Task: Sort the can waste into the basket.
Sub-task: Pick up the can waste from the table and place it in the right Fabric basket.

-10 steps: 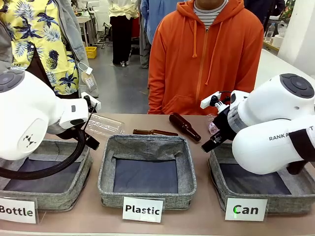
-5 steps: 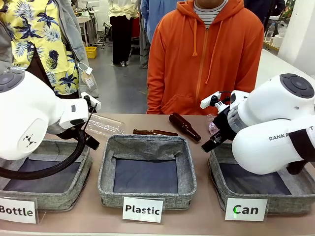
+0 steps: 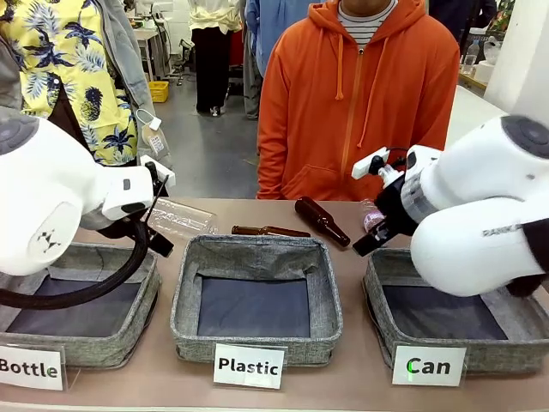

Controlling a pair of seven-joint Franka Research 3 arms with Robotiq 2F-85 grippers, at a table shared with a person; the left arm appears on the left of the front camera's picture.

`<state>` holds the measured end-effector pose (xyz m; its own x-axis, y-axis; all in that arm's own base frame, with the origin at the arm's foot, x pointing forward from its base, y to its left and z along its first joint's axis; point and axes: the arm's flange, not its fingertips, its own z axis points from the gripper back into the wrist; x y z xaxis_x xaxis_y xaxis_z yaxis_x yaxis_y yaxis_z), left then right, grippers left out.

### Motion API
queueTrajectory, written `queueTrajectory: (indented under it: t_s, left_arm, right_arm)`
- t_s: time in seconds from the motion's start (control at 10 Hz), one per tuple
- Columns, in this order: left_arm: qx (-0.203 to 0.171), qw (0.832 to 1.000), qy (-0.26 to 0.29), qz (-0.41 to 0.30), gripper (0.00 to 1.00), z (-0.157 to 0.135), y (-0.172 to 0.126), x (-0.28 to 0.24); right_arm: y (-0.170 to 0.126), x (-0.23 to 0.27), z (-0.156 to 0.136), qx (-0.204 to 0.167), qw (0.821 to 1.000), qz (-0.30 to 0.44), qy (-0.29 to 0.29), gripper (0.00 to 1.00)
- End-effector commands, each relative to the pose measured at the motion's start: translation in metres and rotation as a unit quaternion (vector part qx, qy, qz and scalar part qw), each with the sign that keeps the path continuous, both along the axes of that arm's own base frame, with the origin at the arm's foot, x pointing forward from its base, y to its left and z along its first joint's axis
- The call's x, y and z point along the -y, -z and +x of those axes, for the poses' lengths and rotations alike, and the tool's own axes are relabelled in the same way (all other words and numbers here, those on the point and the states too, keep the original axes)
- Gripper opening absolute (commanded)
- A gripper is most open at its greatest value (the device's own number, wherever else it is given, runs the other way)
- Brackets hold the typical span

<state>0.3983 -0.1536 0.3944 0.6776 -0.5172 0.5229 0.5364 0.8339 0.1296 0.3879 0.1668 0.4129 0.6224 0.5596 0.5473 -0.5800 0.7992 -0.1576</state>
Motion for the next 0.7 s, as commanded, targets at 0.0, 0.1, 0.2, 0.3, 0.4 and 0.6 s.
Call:
queueTrajectory:
  t_s: [0.0, 0.1, 0.2, 0.3, 0.4, 0.6]
  left_arm:
    - [-0.007, 0.998, 0.002, -0.057, 1.0, -0.043, -0.068, 0.004]
    - [-0.011, 0.997, -0.033, -0.073, 1.0, -0.063, -0.095, 0.002]
    - [-0.017, 0.994, -0.052, -0.092, 1.0, -0.086, -0.115, -0.009]
    - [-0.011, 0.993, -0.021, -0.112, 1.0, -0.111, -0.134, -0.026]
    - [0.003, 0.991, -0.035, -0.129, 1.0, -0.121, -0.142, -0.058]
    - [-0.06, 0.965, 0.022, -0.253, 1.0, -0.121, -0.139, -0.141]
  right_arm:
    - [-0.062, 0.019, -0.036, -0.012, 0.999, 0.026, 0.025, 1.0]
    - [-0.086, 0.028, -0.052, -0.031, 0.997, 0.055, 0.052, 1.0]
    - [-0.105, 0.044, -0.071, -0.042, 0.993, 0.091, 0.066, 1.0]
    - [-0.123, 0.073, -0.093, -0.017, 0.988, 0.14, 0.064, 1.0]
    - [-0.131, 0.108, -0.108, 0.013, 0.982, 0.17, 0.079, 1.0]
    - [-0.119, 0.193, -0.12, -0.04, 0.961, 0.268, 0.061, 1.0]
